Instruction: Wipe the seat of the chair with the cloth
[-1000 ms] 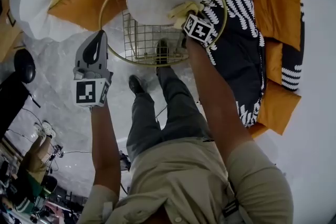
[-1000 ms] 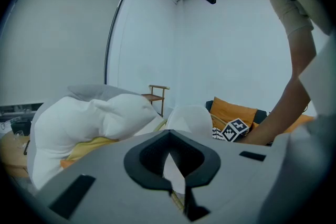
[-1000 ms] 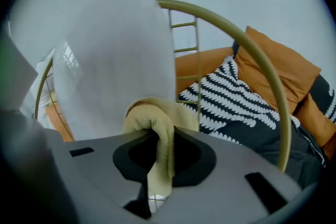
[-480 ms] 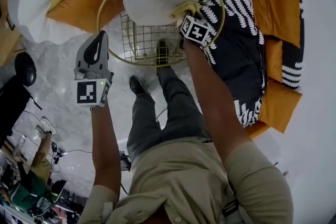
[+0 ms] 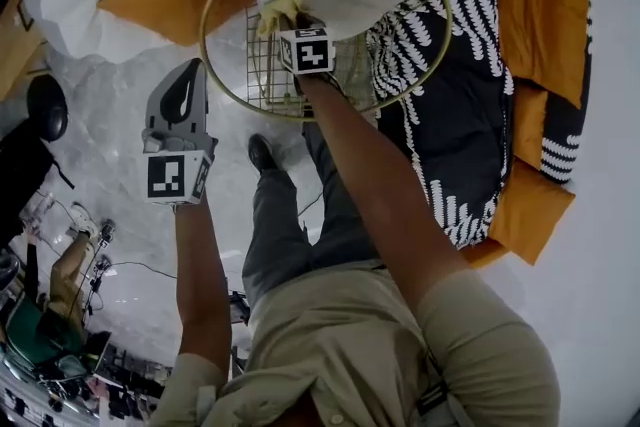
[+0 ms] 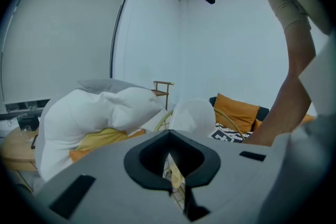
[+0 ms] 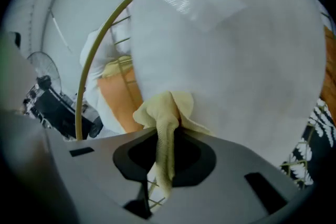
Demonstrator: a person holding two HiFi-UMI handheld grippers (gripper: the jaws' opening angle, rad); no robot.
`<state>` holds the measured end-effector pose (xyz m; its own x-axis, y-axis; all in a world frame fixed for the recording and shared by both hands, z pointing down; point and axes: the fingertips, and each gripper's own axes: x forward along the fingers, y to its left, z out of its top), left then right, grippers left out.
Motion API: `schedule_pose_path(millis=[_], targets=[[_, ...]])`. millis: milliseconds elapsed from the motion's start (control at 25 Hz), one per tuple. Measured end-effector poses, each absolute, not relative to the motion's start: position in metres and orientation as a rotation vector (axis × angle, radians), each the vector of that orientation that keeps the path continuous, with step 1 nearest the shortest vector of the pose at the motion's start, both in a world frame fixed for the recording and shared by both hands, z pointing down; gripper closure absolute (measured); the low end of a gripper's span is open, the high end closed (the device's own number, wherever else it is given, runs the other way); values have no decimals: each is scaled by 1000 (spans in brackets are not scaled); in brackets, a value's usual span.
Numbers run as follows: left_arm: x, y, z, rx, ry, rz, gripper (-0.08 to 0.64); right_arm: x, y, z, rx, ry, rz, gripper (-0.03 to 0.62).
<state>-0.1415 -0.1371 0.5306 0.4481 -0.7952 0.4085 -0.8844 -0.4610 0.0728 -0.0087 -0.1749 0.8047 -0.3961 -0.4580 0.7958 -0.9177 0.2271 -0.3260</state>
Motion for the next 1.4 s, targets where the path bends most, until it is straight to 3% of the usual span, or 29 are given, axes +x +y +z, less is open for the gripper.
schedule_pose_path(millis=[160, 400, 680, 1040, 1400], targets=[[-155, -133, 535, 2400, -1469, 484, 546, -56, -170, 808, 1171, -1993, 1092, 540], [-158, -135, 540, 2388, -1482, 480, 546, -47, -166, 814, 1156, -1980, 1046, 540], [-138, -145, 548, 2409, -1439, 494, 546, 40, -163, 841, 1275, -1843, 1089, 540], [-117, -160, 548, 2439, -1408, 483, 546, 213, -137, 847, 1635, -1508, 1096, 540], [-101, -159, 545, 2461, -1378, 503, 546, 233, -130, 843, 1666, -1490, 1109, 540]])
